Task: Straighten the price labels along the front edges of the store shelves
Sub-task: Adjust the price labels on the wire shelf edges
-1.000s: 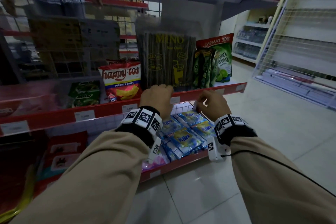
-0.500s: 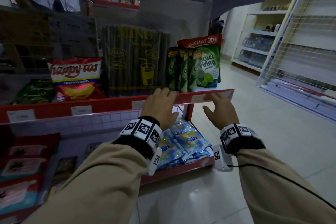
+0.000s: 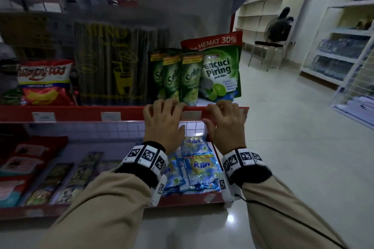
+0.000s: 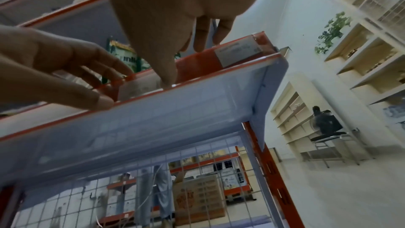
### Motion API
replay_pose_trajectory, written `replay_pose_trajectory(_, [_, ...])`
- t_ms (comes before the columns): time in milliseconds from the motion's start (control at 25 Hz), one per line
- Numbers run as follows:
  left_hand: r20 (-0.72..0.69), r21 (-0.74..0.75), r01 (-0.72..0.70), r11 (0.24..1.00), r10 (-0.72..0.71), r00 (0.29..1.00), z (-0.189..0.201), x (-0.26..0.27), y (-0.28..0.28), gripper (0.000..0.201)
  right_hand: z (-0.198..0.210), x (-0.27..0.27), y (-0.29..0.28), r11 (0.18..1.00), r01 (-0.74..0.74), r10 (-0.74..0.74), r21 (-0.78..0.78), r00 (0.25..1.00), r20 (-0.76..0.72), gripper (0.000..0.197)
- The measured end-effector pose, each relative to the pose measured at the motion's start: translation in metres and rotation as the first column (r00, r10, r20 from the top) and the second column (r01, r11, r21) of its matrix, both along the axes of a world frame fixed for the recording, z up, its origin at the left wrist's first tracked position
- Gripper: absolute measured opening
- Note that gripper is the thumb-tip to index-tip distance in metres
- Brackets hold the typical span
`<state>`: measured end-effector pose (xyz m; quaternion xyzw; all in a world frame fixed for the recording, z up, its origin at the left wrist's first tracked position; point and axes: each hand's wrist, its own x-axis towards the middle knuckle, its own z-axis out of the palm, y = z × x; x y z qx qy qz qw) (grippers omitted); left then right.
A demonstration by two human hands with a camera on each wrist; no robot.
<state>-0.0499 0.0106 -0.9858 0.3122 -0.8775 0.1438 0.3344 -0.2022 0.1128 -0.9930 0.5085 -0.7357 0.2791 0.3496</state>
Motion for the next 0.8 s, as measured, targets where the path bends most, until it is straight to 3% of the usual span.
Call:
replay_pose_trajectory(120, [-0.032,-0.006,-0.019,1.0,0.019,0.999,-0.001,-0.003,0.005,0.058,0.007,-0.001,-0.002,0.997,0.02,-0.023,0.076,0.999,0.046,0.037])
replay_pose_trajectory(320, [-0.065,-0.064,0.039,0.997,-0.043,0.997,-0.001,0.002,0.009,0.046,0.017,-0.01,-0.002,0.987,-0.038,0.04,0.154,0.999,-0.008,0.036])
replay_pose_trajectory(440, [-0.059,-0.073,0.094,0.993,-0.098,0.993,0.006,0.006,0.007,0.04,0.02,-0.013,-0.003,0.981,-0.135,0.134,0.14,0.991,0.017,0.028])
replay_pose_trajectory(600, [-0.037,0.022,0.156,0.987,-0.155,0.987,0.014,0.004,0.009,0.032,0.022,-0.002,-0.009,0.943,-0.323,0.32,0.08,0.946,0.052,0.021])
replay_pose_trajectory(800, [-0.021,0.053,0.212,0.976,-0.211,0.977,0.017,0.008,0.003,0.033,0.024,0.013,-0.015,0.946,-0.314,0.308,0.082,0.949,0.071,0.022])
